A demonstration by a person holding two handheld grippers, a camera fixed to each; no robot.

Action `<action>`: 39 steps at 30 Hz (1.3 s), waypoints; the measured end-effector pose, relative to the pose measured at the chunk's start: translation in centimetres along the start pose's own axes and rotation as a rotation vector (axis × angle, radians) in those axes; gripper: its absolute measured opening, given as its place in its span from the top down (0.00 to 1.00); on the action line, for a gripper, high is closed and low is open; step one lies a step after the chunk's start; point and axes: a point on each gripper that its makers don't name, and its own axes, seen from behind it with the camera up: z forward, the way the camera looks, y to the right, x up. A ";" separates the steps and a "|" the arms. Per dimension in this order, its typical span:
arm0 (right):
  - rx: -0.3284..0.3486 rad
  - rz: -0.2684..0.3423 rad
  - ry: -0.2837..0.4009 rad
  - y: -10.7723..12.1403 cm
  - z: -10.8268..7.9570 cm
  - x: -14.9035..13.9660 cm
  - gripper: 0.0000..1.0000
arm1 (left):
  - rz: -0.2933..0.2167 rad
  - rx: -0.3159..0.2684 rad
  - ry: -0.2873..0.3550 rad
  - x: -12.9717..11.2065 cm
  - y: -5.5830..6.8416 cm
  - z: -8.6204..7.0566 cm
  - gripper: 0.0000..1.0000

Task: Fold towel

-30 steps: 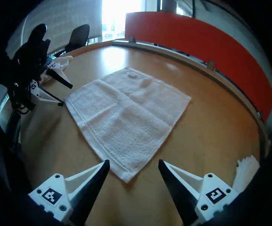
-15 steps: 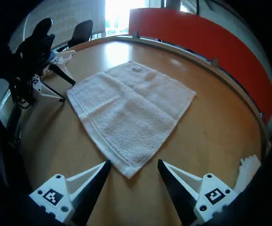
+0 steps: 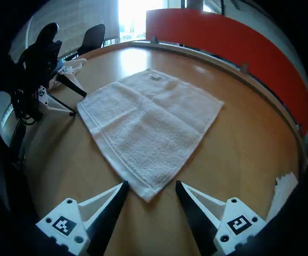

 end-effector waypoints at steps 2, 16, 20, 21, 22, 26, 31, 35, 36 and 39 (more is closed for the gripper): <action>0.002 0.000 0.000 0.0 0.0 0.0 0.15 | 0.001 0.002 0.000 0.0 0.0 0.0 0.06; 0.018 -0.013 -0.001 -0.6 0.1 0.3 0.36 | -0.023 0.024 -0.008 0.1 0.2 0.0 0.24; 0.019 -0.013 -0.001 -0.6 0.1 0.3 0.45 | -0.027 0.026 -0.017 0.1 0.2 -0.1 0.31; 0.019 -0.013 -0.001 -0.6 0.1 0.3 0.46 | -0.027 0.026 -0.019 0.1 0.2 -0.1 0.33; 0.020 -0.013 0.000 -0.6 0.1 0.3 0.48 | -0.026 0.026 -0.021 0.1 0.1 0.0 0.35; 0.020 -0.013 -0.001 -0.7 0.2 0.4 0.56 | -0.022 0.024 -0.028 0.0 0.1 0.0 0.40; 0.014 -0.002 -0.002 -0.5 0.3 0.5 0.76 | -0.020 0.024 -0.036 0.0 0.3 0.0 0.48; 0.012 0.011 -0.003 -0.4 0.3 0.5 0.79 | -0.024 0.036 -0.041 0.1 0.3 0.0 0.73; 0.012 0.014 -0.003 -0.4 0.3 0.5 0.79 | -0.026 0.040 -0.042 0.2 0.3 0.0 0.77; 0.012 0.022 -0.003 -0.5 0.3 0.5 0.80 | -0.035 0.053 -0.045 0.3 0.5 0.1 0.84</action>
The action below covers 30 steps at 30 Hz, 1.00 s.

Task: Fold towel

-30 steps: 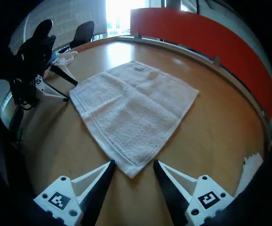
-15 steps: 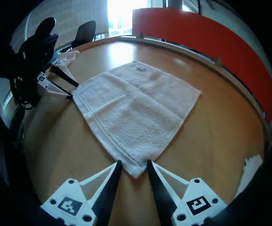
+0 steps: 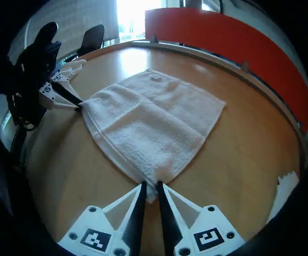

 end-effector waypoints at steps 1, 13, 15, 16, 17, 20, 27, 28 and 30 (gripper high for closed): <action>0.001 0.003 0.000 0.0 0.0 0.0 0.81 | 0.001 0.001 0.000 0.0 0.1 0.0 0.86; 0.007 0.013 0.023 -0.1 -0.8 0.8 0.83 | -0.067 -0.009 0.011 1.0 0.1 -0.7 0.89; 0.005 0.020 0.030 0.0 -1.0 1.1 0.83 | -0.072 -0.008 0.017 1.5 0.1 -1.0 0.89; 0.002 0.023 0.034 0.1 -1.2 1.3 0.83 | -0.079 -0.012 0.019 1.8 0.1 -1.2 0.89; -0.001 0.027 0.038 0.2 -1.3 1.5 0.83 | -0.085 -0.014 0.021 2.0 0.1 -1.3 0.89; -0.002 0.034 0.056 0.2 -1.9 2.5 0.84 | -0.111 -0.014 0.031 2.7 -0.1 -2.0 0.89; -0.022 0.027 0.106 0.4 -3.8 5.0 0.84 | -0.160 -0.012 0.059 4.5 -0.6 -3.9 0.89; -0.024 0.026 0.112 0.4 -4.1 5.4 0.84 | -0.162 -0.011 0.063 4.8 -0.6 -4.2 0.89; -0.030 0.025 0.122 0.4 -4.6 6.0 0.84 | -0.167 -0.009 0.069 5.3 -0.7 -4.7 0.89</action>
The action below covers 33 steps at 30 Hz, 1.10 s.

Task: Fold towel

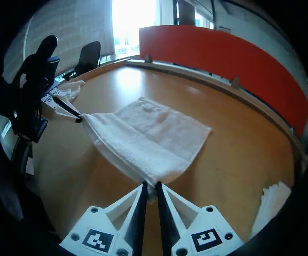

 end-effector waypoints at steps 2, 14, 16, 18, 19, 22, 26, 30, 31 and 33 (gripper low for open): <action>-0.004 0.000 0.013 0.0 -0.5 0.8 0.84 | -0.002 0.003 0.006 0.5 0.1 -0.5 0.89; -0.013 -0.004 0.055 0.2 -3.4 3.9 0.84 | -0.051 -0.013 0.032 3.0 1.0 -3.8 0.89; -0.013 -0.005 0.061 0.1 -3.8 4.3 0.84 | -0.057 -0.012 0.034 3.3 1.1 -4.2 0.89; -0.013 -0.009 0.065 0.0 -4.2 4.6 0.84 | -0.060 -0.012 0.035 3.4 1.1 -4.6 0.89; -0.013 -0.013 0.067 0.0 -4.4 4.7 0.84 | -0.060 -0.012 0.035 3.5 1.2 -4.8 0.89; -0.013 -0.024 0.071 -0.1 -4.9 5.1 0.84 | -0.060 -0.011 0.034 3.7 1.3 -5.3 0.89; -0.013 -0.030 0.072 -0.2 -5.2 5.5 0.84 | -0.059 -0.017 0.031 3.8 1.5 -5.8 0.89; -0.010 -0.024 0.078 -0.1 -5.5 5.9 0.84 | -0.058 -0.024 0.031 4.0 1.8 -6.1 0.89; -0.012 -0.024 0.079 0.0 -5.6 6.0 0.84 | -0.058 -0.025 0.033 4.1 1.9 -6.2 0.89; -0.013 -0.025 0.081 0.1 -5.9 6.2 0.84 | -0.058 -0.028 0.037 4.3 2.0 -6.5 0.89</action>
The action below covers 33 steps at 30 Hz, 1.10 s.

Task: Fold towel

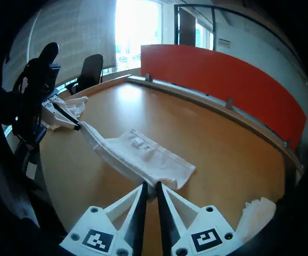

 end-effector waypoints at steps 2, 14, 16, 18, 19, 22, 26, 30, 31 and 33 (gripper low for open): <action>-0.001 -0.006 0.000 0.0 -0.3 0.2 0.84 | -0.002 -0.003 0.003 0.2 0.2 -0.3 0.89; 0.004 -0.015 0.006 -0.1 -1.3 0.9 0.84 | -0.017 -0.015 0.009 0.7 0.8 -1.5 0.89; 0.005 -0.014 0.006 -0.1 -1.3 0.9 0.84 | -0.018 -0.012 0.006 0.6 0.7 -1.4 0.89; 0.006 -0.016 0.005 -0.1 -1.2 0.9 0.84 | -0.019 -0.009 0.004 0.5 0.6 -1.3 0.89; 0.006 -0.018 0.003 -0.1 -1.2 0.9 0.84 | -0.019 -0.009 0.003 0.5 0.6 -1.3 0.89; 0.008 -0.025 -0.004 -0.2 -1.1 0.7 0.84 | -0.018 -0.006 0.002 0.4 0.6 -1.1 0.89; 0.012 -0.031 -0.012 -0.2 -0.7 0.6 0.84 | -0.016 0.001 0.000 0.4 0.3 -0.8 0.89; 0.013 -0.028 -0.025 -0.1 -0.1 0.3 0.84 | -0.019 0.010 -0.004 0.5 -0.1 -0.1 0.89; 0.014 -0.026 -0.031 0.0 0.1 0.1 0.84 | -0.020 0.014 -0.004 0.6 -0.2 0.2 0.89; 0.017 -0.021 -0.041 0.1 0.6 -0.3 0.84 | -0.024 0.021 -0.006 0.6 -0.5 0.7 0.89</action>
